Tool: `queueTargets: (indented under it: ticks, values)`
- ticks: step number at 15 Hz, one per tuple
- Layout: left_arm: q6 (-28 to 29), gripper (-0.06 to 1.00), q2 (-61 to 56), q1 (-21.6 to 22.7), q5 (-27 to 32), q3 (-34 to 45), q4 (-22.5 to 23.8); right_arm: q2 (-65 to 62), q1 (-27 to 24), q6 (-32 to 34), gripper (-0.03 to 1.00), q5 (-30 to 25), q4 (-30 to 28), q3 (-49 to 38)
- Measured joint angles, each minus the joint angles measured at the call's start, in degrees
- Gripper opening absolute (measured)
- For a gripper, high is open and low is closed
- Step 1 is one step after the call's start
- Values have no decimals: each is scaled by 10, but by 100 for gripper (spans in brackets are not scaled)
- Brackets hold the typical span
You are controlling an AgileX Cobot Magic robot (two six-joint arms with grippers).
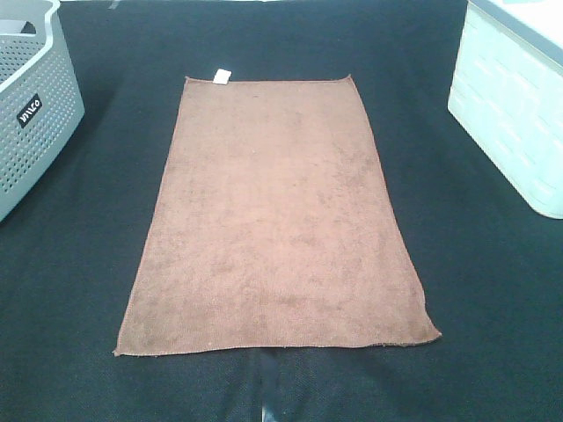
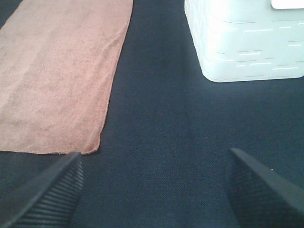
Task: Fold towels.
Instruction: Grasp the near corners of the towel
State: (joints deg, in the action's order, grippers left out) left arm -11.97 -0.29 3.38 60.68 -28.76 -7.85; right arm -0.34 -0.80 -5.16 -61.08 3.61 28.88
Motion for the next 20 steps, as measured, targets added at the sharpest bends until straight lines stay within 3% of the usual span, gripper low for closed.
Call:
queueTargets:
  ticks: [20]
  values:
    - [0, 63, 0, 0, 0, 0, 0, 0, 0, 0, 77, 0, 0, 0]
